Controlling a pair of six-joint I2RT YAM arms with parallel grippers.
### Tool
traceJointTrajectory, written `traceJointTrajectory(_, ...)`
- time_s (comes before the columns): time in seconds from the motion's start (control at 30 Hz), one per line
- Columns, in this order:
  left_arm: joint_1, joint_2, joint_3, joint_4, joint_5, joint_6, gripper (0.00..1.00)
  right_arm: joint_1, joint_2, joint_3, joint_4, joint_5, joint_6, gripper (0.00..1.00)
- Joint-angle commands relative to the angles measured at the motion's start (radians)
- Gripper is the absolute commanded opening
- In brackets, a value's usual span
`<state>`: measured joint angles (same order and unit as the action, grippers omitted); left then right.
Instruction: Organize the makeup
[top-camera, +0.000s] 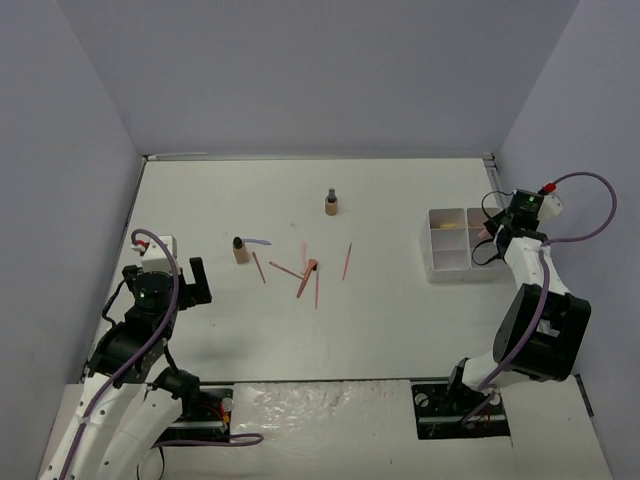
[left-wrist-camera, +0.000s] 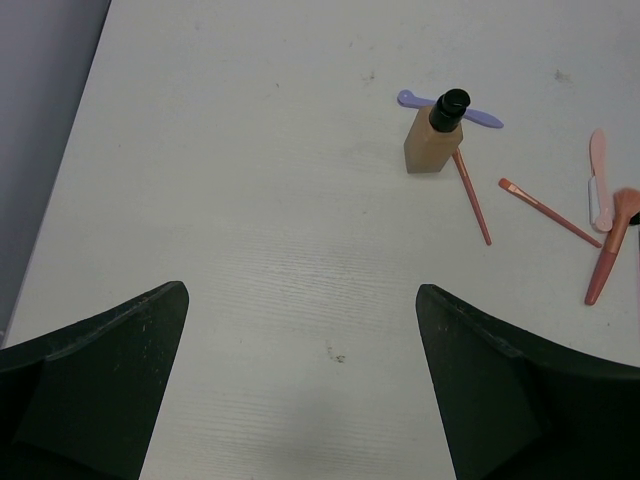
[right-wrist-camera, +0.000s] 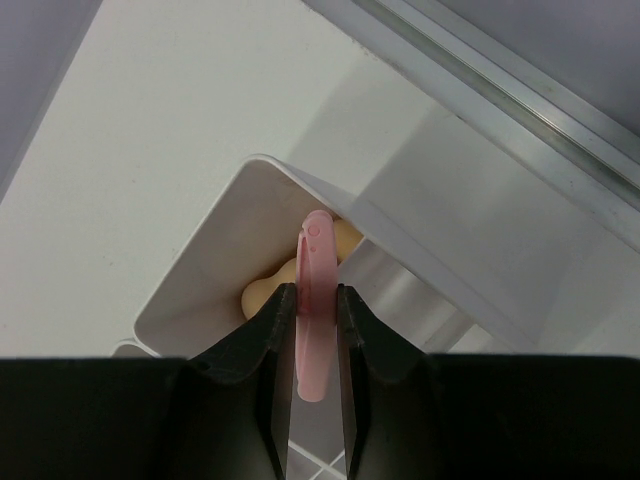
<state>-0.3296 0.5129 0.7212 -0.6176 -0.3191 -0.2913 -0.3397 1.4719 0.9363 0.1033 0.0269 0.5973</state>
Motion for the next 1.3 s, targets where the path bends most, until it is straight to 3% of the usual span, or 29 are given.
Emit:
traceJointTrajectory(0.0,0.010,0.013,0.030,0.061,-0.014,0.003,0.97,-0.001,-0.002,-0.012,0.077,-0.016,0.027,0.20)
traceJointTrajectory(0.17,0.009,0.015,0.031,0.062,-0.008,0.006,0.97,0.001,-0.032,-0.025,0.062,-0.045,0.032,0.39)
traceJointTrajectory(0.47,0.009,0.015,0.030,0.064,0.000,0.008,0.97,0.042,-0.167,-0.026,0.006,-0.064,0.004,0.42)
traceJointTrajectory(0.57,0.009,0.018,0.030,0.065,0.006,0.009,0.97,0.152,-0.206,0.011,-0.007,-0.058,-0.044,0.42)
traceJointTrajectory(0.63,0.009,0.023,0.030,0.067,0.013,0.011,0.97,0.305,-0.223,0.046,-0.013,-0.065,-0.126,0.42)
traceJointTrajectory(0.83,0.009,0.041,0.036,0.063,0.027,0.008,0.97,0.648,-0.175,0.091,-0.051,0.020,-0.243,0.45)
traceJointTrajectory(0.93,0.008,0.070,0.056,0.050,0.058,0.000,0.97,0.760,-0.131,0.085,-0.050,0.028,-0.256,0.46)
traceJointTrajectory(1.27,-0.002,0.362,0.320,0.018,0.184,-0.090,0.97,0.937,-0.067,0.048,-0.037,0.004,-0.288,0.63)
